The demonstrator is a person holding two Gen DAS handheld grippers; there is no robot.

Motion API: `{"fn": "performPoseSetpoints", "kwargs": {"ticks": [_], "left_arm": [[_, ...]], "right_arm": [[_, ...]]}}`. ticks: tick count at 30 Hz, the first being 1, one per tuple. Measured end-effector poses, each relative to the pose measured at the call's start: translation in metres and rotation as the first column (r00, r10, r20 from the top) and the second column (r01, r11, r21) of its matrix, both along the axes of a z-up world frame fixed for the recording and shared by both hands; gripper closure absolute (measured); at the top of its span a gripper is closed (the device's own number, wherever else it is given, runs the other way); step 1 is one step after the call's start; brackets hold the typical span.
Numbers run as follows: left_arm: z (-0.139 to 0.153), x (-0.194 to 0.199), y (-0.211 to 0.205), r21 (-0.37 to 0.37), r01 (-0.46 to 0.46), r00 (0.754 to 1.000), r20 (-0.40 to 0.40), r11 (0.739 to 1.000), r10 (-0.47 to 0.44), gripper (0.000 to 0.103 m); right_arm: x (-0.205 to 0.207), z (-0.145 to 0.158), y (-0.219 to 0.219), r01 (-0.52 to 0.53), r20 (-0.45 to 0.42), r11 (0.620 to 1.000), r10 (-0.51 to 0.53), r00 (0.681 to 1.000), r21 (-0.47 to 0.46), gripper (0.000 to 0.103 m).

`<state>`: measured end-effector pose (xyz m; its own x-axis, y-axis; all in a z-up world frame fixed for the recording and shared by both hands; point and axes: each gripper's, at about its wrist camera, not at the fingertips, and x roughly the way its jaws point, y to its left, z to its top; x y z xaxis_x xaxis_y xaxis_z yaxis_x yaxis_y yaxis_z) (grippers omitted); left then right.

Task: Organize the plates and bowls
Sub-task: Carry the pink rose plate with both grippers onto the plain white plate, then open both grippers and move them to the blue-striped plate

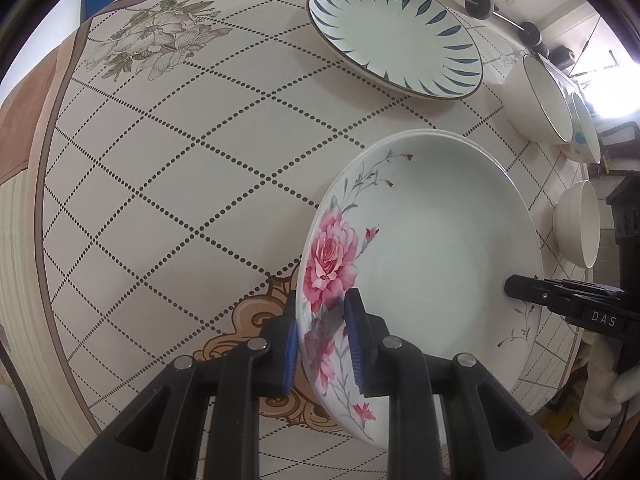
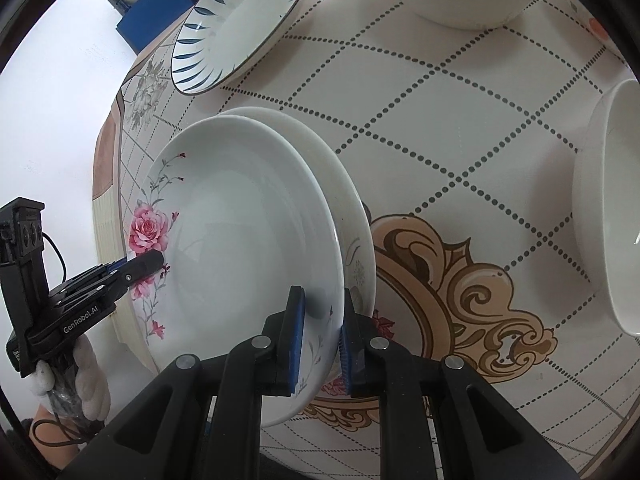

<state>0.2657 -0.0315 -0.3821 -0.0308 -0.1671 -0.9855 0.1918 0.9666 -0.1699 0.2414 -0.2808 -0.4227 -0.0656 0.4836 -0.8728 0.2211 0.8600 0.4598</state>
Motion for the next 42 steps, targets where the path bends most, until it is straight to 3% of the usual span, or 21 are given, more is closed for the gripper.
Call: {"fn": "performPoseSetpoints", "kwargs": {"ticks": [14, 21, 30, 36, 42], "left_arm": [[-0.013, -0.018, 0.001, 0.054, 0.014, 0.999, -0.03, 0.998, -0.012, 0.084], [-0.02, -0.017, -0.02, 0.078, 0.043, 0.998, -0.051, 0.996, -0.039, 0.083], [-0.029, -0.019, -0.013, 0.067, -0.013, 0.993, -0.112, 0.998, 0.02, 0.083], [-0.015, -0.019, -0.009, 0.075, -0.021, 0.996, -0.084, 0.997, 0.027, 0.083], [0.009, -0.016, -0.017, 0.097, 0.004, 1.0, -0.013, 0.995, -0.003, 0.083]], "right_arm": [[0.008, 0.001, 0.009, -0.002, -0.025, 0.999, 0.001, 1.0, -0.034, 0.086], [0.012, 0.011, 0.003, -0.005, -0.014, 0.997, 0.004, 1.0, -0.081, 0.087], [0.018, 0.016, -0.004, -0.008, -0.046, 0.995, 0.003, 0.999, -0.097, 0.087], [0.017, 0.017, -0.004, -0.002, -0.098, 0.997, -0.006, 0.995, -0.083, 0.085], [0.013, 0.027, 0.0, -0.075, -0.116, 0.983, 0.055, 0.992, -0.168, 0.081]]}}
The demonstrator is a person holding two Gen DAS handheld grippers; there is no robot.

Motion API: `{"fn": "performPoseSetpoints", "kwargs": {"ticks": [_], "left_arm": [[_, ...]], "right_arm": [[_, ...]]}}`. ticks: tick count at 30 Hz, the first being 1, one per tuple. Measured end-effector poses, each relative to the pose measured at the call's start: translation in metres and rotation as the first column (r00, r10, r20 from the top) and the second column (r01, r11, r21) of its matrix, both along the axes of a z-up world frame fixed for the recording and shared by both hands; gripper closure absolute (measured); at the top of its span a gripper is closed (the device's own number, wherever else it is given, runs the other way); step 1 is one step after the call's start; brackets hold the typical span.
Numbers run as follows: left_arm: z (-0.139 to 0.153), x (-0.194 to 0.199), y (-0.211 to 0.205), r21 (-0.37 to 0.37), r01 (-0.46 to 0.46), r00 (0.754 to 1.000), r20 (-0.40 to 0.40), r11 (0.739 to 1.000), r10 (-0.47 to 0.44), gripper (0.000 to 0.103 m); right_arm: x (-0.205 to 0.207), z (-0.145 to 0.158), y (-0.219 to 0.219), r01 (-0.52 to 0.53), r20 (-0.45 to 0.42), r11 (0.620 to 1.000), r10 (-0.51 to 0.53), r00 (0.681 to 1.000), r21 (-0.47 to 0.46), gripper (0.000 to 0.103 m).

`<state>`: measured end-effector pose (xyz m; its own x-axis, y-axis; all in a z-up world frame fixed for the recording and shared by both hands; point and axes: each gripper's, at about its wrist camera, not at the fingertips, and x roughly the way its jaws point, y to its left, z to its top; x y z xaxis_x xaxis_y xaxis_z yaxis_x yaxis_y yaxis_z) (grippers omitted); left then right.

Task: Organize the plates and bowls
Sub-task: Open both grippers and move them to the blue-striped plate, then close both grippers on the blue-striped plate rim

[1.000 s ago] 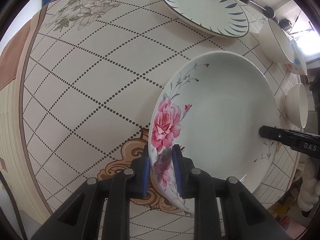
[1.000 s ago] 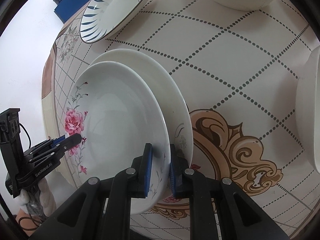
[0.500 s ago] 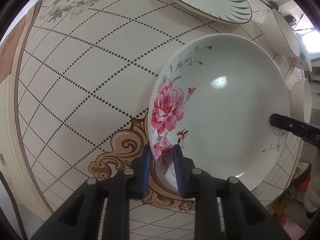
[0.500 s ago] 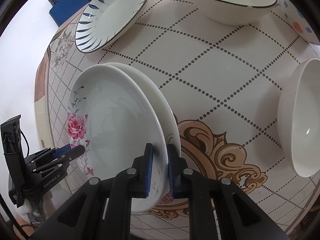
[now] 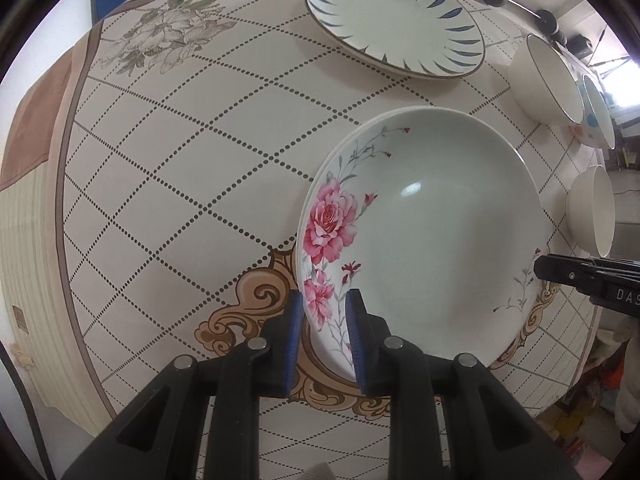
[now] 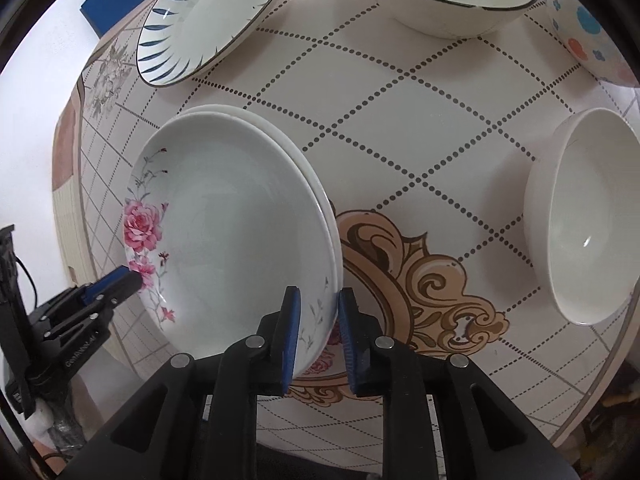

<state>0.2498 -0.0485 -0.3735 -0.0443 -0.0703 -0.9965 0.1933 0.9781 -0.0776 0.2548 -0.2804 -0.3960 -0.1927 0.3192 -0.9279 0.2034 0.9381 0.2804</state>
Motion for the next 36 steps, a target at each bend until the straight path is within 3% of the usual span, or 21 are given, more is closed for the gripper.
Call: {"fn": "performPoseSetpoints", "kwargs": {"ticks": [3, 6, 7, 8, 9, 10, 11, 12, 18, 21, 25, 30, 32, 34, 35, 36], "left_arm": [[0.011, 0.002, -0.006, -0.002, 0.002, 0.999, 0.035, 1.0, -0.002, 0.082], [0.025, 0.012, -0.02, -0.012, 0.001, 0.997, 0.08, 1.0, 0.0, 0.064], [0.03, 0.017, -0.022, -0.015, 0.004, 0.995, 0.104, 1.0, -0.003, 0.045], [0.035, 0.024, -0.026, -0.022, 0.007, 0.992, 0.126, 1.0, -0.004, 0.026], [0.039, 0.03, -0.029, -0.032, 0.01, 0.99, 0.142, 0.999, -0.005, 0.02], [0.044, 0.037, -0.031, -0.039, 0.005, 0.988, 0.157, 0.999, 0.001, 0.019], [0.047, 0.045, -0.032, -0.045, -0.002, 0.986, 0.165, 0.999, 0.009, 0.019], [0.051, 0.057, -0.03, -0.056, -0.007, 0.986, 0.166, 0.998, 0.016, 0.019], [0.049, 0.13, -0.021, -0.081, -0.065, 0.982, 0.17, 0.995, 0.078, 0.019], [0.039, 0.166, -0.014, -0.09, -0.102, 0.985, 0.129, 0.991, 0.113, 0.019], [0.016, 0.208, -0.011, -0.048, -0.122, 0.986, 0.113, 0.991, 0.126, 0.02], [-0.015, 0.244, -0.021, -0.046, -0.076, 0.995, 0.065, 0.996, 0.079, 0.038], [-0.024, 0.251, -0.027, -0.028, -0.052, 0.997, 0.063, 0.998, 0.053, 0.059], [-0.034, 0.255, -0.032, -0.02, -0.027, 0.998, 0.058, 0.999, 0.028, 0.065], [-0.038, 0.256, -0.034, -0.019, -0.016, 0.999, 0.052, 1.0, 0.017, 0.072], [-0.04, 0.256, -0.035, -0.039, -0.009, 0.999, 0.048, 0.999, 0.011, 0.073]], "right_arm": [[-0.002, 0.004, 0.0, -0.02, 0.0, 1.0, 0.02, 1.0, -0.004, 0.081], [0.001, 0.013, -0.001, -0.034, 0.024, 0.999, 0.035, 0.999, -0.036, 0.081], [0.001, 0.018, -0.004, -0.034, 0.039, 0.998, 0.036, 0.999, -0.047, 0.081], [0.004, 0.023, -0.005, -0.03, 0.057, 0.998, 0.034, 0.998, -0.055, 0.071], [0.01, 0.028, -0.005, -0.026, 0.077, 0.998, 0.031, 0.997, -0.062, 0.047], [0.014, 0.034, -0.006, -0.018, 0.104, 0.998, 0.024, 0.994, -0.063, 0.032], [0.021, 0.039, -0.007, -0.009, 0.134, 0.999, 0.016, 0.991, -0.053, 0.009], [0.028, 0.045, -0.008, -0.005, 0.161, 0.999, 0.011, 0.987, -0.032, 0.006], [0.079, 0.059, -0.01, 0.035, 0.21, 0.999, -0.029, 0.977, -0.025, 0.006], [0.108, 0.05, -0.014, 0.085, 0.192, 0.996, -0.082, 0.978, -0.008, 0.006], [0.137, 0.027, -0.02, 0.16, 0.153, 0.987, -0.163, 0.975, 0.033, 0.008], [0.157, 0.005, -0.017, 0.205, 0.112, 0.977, -0.21, 0.971, 0.051, 0.03], [0.162, -0.003, -0.012, 0.213, 0.108, 0.976, -0.216, 0.97, 0.038, 0.036], [0.166, -0.012, -0.012, 0.222, 0.098, 0.975, -0.224, 0.97, 0.031, 0.049], [0.167, -0.017, -0.012, 0.233, 0.085, 0.972, -0.235, 0.968, 0.03, 0.06], [0.166, -0.022, -0.013, 0.248, 0.066, 0.968, -0.25, 0.966, 0.032, 0.072]]}}
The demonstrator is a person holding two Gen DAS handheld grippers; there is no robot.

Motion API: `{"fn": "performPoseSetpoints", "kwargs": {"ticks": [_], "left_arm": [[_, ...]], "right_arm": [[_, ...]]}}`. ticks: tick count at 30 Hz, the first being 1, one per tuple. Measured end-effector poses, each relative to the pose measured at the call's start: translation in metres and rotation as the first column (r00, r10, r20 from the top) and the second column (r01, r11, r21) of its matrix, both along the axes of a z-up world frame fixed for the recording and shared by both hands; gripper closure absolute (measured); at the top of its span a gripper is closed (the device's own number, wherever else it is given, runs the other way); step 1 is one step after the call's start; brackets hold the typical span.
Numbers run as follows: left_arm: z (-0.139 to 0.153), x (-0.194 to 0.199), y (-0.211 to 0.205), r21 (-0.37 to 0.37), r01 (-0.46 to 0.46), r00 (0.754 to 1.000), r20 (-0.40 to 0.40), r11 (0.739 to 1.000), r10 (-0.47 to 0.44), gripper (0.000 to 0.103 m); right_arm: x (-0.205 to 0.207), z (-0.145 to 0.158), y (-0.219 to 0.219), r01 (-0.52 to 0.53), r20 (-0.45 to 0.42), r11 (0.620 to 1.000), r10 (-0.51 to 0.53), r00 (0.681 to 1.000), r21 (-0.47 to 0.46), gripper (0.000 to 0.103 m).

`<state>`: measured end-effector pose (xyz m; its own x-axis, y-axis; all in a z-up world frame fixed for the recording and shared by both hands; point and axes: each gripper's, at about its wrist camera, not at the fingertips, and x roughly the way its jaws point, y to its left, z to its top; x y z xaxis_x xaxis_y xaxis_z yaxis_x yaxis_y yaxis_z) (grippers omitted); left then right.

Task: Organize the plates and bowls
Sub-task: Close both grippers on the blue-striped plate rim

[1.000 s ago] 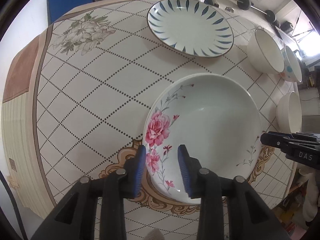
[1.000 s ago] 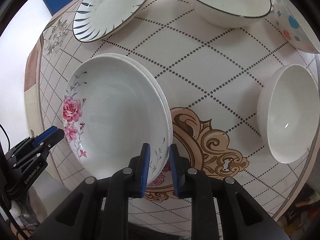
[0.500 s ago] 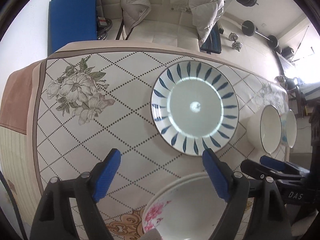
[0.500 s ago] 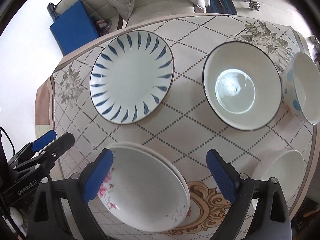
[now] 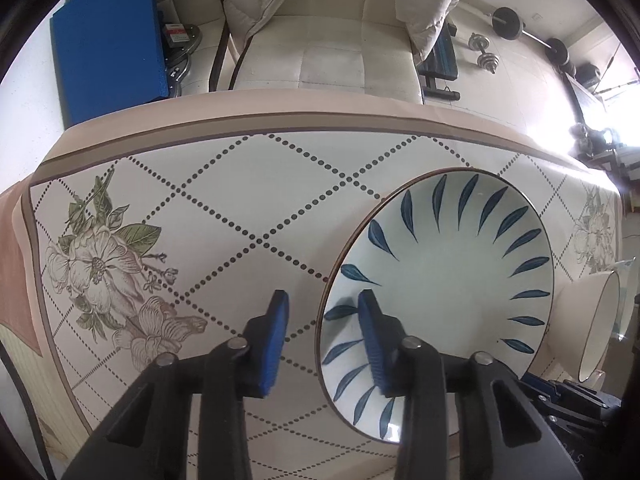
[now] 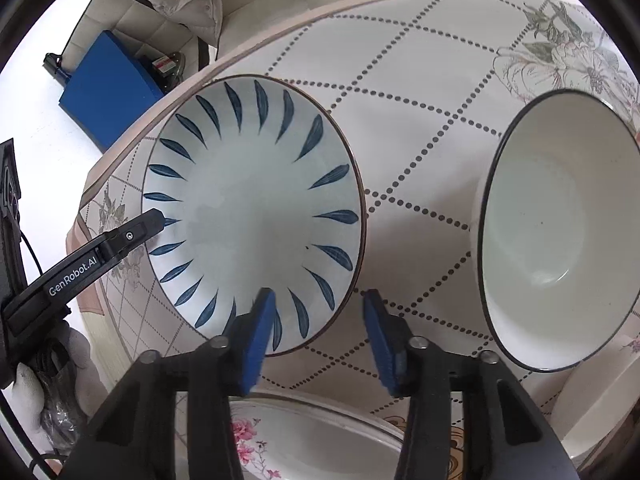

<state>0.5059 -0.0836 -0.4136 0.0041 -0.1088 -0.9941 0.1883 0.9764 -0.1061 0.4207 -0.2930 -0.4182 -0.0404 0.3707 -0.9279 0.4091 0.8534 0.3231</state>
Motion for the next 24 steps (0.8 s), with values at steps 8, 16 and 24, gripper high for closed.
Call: {"fn": "performPoseSetpoints", "kwargs": {"ticks": [8, 16, 24], "left_arm": [[0.009, -0.014, 0.007, 0.006, 0.018, 0.998, 0.053, 1.0, -0.018, 0.091], [0.011, -0.049, 0.055, -0.054, -0.067, 0.998, 0.018, 0.996, 0.068, 0.092], [0.008, -0.041, 0.052, -0.076, -0.077, 0.997, -0.009, 0.994, 0.076, 0.088]], "right_arm": [[-0.001, -0.013, 0.016, -0.054, -0.002, 0.998, 0.054, 0.999, -0.017, 0.086], [0.001, -0.006, 0.057, -0.231, 0.035, 0.973, 0.232, 0.972, -0.019, 0.086], [0.026, -0.013, 0.048, -0.195, 0.045, 0.977, 0.199, 0.979, -0.084, 0.086]]}}
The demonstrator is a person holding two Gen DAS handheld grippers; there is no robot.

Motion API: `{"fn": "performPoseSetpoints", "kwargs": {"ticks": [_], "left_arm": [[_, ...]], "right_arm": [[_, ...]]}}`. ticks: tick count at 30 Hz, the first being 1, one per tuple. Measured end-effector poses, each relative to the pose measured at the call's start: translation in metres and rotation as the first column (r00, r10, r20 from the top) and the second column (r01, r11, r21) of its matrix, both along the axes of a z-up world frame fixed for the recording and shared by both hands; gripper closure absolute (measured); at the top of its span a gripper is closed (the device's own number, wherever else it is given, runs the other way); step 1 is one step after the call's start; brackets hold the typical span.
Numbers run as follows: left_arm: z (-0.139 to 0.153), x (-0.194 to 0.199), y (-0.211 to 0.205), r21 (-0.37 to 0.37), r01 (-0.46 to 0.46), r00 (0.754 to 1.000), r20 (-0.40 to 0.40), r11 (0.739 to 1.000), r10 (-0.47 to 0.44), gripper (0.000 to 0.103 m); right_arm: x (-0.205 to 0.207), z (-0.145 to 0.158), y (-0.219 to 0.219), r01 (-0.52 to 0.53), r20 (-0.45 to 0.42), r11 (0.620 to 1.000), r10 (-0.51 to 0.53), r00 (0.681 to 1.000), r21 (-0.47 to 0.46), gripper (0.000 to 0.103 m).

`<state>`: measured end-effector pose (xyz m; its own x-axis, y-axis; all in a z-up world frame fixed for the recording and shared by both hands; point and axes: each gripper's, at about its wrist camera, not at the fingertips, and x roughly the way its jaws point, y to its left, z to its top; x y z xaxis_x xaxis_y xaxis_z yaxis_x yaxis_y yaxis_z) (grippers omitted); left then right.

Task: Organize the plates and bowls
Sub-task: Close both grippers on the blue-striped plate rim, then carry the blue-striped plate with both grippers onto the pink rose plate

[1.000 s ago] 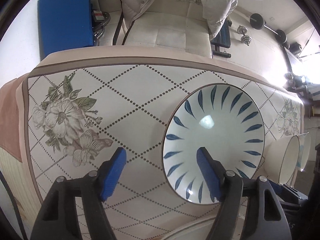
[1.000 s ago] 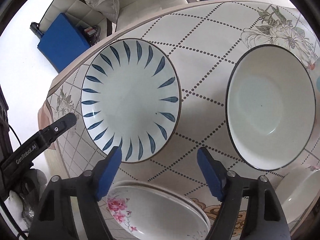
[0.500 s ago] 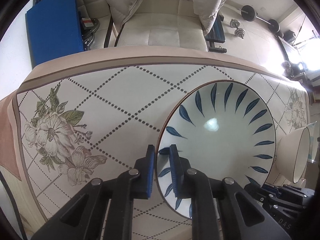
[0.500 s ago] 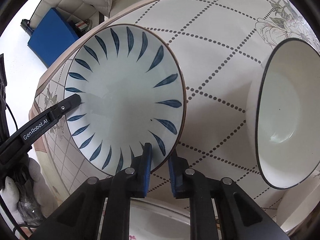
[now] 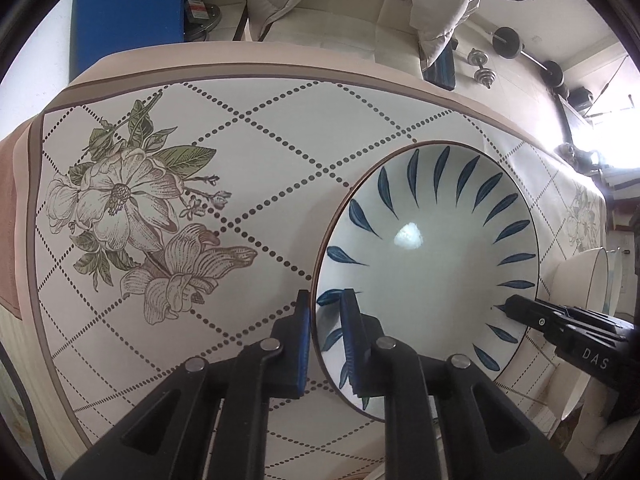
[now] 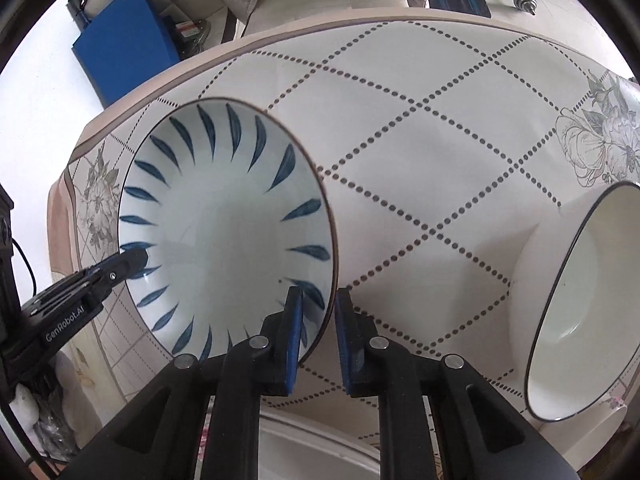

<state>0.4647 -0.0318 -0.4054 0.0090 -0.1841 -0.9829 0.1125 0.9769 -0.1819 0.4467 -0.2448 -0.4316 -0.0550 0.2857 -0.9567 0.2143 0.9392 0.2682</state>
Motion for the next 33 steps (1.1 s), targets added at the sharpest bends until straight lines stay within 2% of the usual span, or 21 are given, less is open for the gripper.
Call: {"fn": "performPoseSetpoints", "kwargs": {"ticks": [5, 13, 21, 33], "left_arm": [[-0.003, 0.007, 0.001, -0.025, 0.017, 1.0, -0.012, 1.0, -0.017, 0.087], [-0.007, 0.018, 0.0, -0.062, 0.01, 0.999, -0.033, 0.998, -0.012, 0.086], [-0.002, 0.01, 0.001, -0.034, 0.002, 1.0, 0.024, 0.999, -0.001, 0.089], [0.027, -0.002, 0.004, -0.044, 0.016, 0.996, 0.088, 0.999, -0.012, 0.089]], "right_arm": [[0.015, -0.003, -0.008, 0.016, -0.001, 1.0, -0.016, 1.0, 0.005, 0.086], [0.023, -0.015, -0.012, 0.081, -0.031, 0.992, -0.079, 0.996, 0.092, 0.082], [0.019, -0.014, -0.007, 0.066, -0.006, 0.994, -0.065, 0.998, 0.092, 0.085], [0.003, 0.012, -0.012, 0.019, 0.055, 0.995, -0.025, 0.998, 0.1, 0.087]]}}
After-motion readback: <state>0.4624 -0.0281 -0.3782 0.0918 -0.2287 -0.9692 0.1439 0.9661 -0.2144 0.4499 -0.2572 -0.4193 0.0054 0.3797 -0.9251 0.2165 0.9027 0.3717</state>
